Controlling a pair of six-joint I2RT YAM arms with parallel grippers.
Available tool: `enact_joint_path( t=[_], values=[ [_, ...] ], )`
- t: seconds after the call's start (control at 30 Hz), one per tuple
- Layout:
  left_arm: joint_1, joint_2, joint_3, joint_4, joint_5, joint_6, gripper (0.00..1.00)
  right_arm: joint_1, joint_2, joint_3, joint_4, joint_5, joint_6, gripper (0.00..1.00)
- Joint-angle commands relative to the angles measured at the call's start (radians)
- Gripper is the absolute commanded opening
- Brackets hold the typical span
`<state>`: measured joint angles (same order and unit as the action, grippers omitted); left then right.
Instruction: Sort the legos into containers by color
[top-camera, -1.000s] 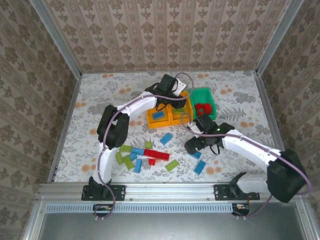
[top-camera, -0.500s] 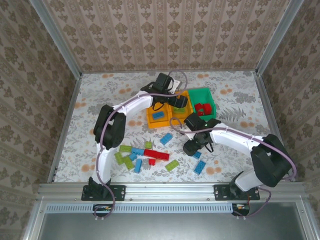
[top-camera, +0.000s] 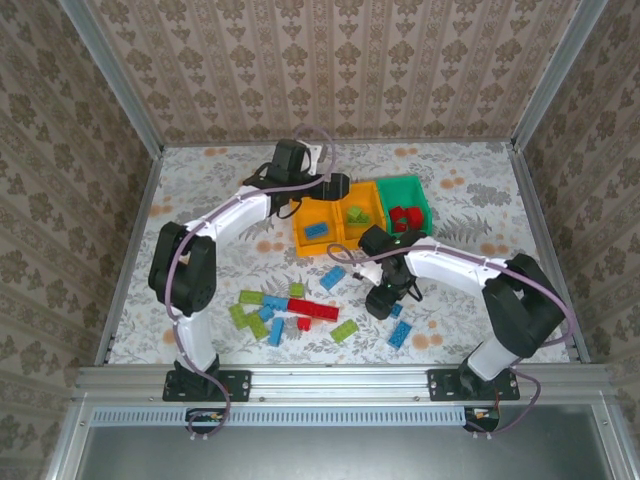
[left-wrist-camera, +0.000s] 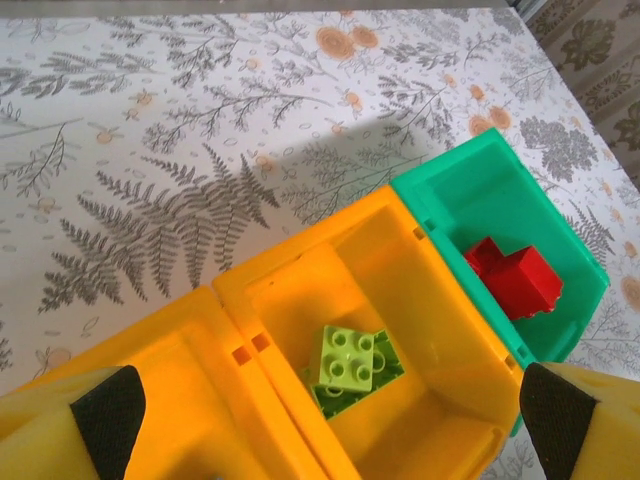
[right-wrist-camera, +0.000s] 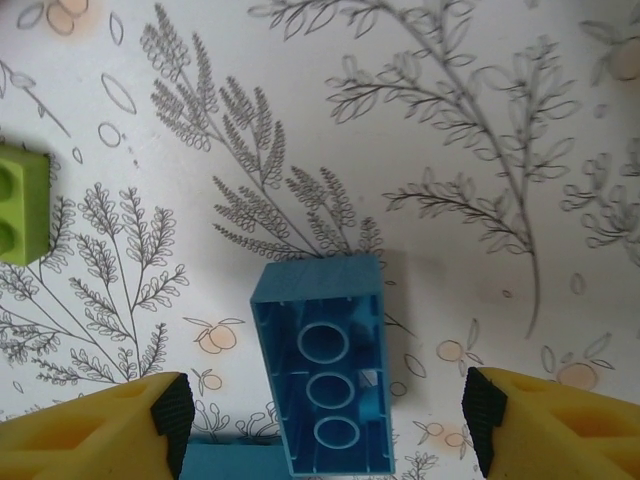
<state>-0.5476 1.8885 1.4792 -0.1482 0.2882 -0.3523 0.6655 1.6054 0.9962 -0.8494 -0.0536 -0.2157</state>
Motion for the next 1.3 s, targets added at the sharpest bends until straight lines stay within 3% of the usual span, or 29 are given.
enact_joint_path(
  t=[0.0,0.17,0.43,0.6,0.77,0.97,1.27],
  values=[
    [0.012,-0.048,-0.036,0.026,-0.005,-0.022,1.0,0.017,0.043,0.021,-0.088,-0.009,-0.047,0.75],
    [0.027,-0.076,-0.07,0.026,-0.019,-0.017,1.0,0.026,0.084,0.026,-0.08,0.047,-0.043,0.72],
    [0.041,-0.135,-0.139,0.027,-0.04,-0.013,1.0,0.026,0.098,0.068,-0.039,0.087,-0.006,0.4],
    [0.047,-0.207,-0.214,0.005,-0.096,0.019,1.0,0.017,-0.011,0.126,0.102,0.021,0.048,0.32],
    [0.062,-0.297,-0.324,-0.021,-0.165,0.043,1.0,-0.03,-0.006,0.218,0.283,-0.122,0.186,0.3],
    [0.068,-0.4,-0.462,-0.032,-0.232,0.068,1.0,-0.057,0.163,0.419,0.346,-0.244,0.415,0.3],
    [0.112,-0.516,-0.623,-0.035,-0.246,0.052,1.0,-0.1,0.401,0.668,0.318,-0.245,0.687,0.3]
  ],
)
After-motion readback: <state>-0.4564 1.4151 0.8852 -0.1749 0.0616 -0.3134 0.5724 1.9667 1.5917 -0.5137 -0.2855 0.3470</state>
